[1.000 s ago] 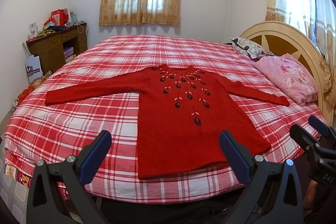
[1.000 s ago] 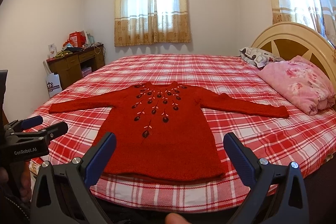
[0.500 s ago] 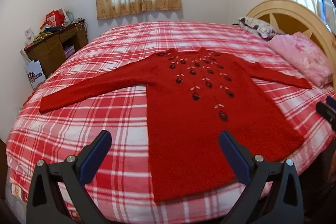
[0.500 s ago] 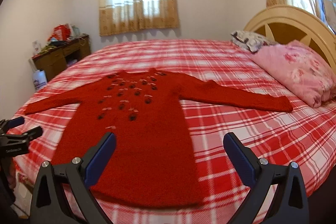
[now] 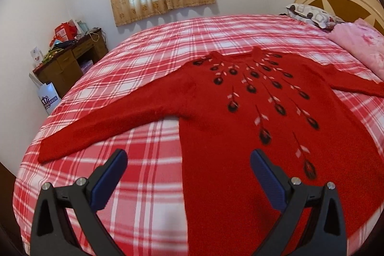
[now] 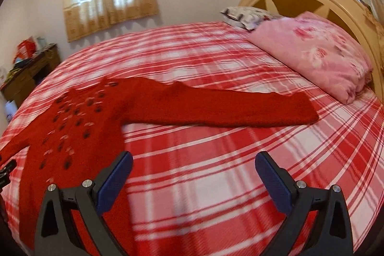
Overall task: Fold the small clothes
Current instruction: 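Move the right gripper toward the cuff of the sleeve nearest it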
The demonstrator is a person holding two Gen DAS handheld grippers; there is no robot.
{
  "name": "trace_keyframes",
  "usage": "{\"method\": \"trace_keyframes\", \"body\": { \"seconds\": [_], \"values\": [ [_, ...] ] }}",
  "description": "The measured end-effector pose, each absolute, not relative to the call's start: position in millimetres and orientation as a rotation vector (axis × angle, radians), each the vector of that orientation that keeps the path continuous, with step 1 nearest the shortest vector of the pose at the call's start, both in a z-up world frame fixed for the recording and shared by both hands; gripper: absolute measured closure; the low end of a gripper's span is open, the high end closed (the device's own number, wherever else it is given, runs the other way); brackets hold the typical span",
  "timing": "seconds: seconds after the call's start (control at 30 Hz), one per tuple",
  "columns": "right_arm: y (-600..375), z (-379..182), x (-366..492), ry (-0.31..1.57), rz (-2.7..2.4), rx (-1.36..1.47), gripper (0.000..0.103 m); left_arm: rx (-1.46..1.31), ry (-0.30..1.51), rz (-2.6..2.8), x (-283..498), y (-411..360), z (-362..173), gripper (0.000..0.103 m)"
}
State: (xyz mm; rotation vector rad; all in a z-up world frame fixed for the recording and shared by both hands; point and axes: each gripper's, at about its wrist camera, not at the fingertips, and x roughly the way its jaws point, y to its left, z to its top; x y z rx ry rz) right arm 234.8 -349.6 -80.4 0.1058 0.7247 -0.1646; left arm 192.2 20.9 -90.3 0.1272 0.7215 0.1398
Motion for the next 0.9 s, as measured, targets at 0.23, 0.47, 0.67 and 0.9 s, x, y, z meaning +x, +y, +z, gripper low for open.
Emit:
{"method": "trace_keyframes", "body": {
  "seconds": [0.23,0.47,0.67,0.9],
  "values": [
    [-426.7,-75.2,260.4,0.729,-0.289,0.19,0.001,0.115,0.76,0.143,233.5,17.8,-104.5,0.0],
    [-526.2,-81.2,280.8,0.764,-0.449,0.362,0.014,0.104,0.782,0.16,258.7,25.3,-113.9,0.0],
    [-563.9,-98.3,301.4,0.827,-0.476,0.417,0.026,0.06,0.803,0.209,271.5,43.9,-120.9,0.0],
    [-559.9,-118.0,325.9,0.894,-0.419,0.426,0.044,0.055,0.818,0.223,281.9,43.8,-126.6,0.0]
  ]
}}
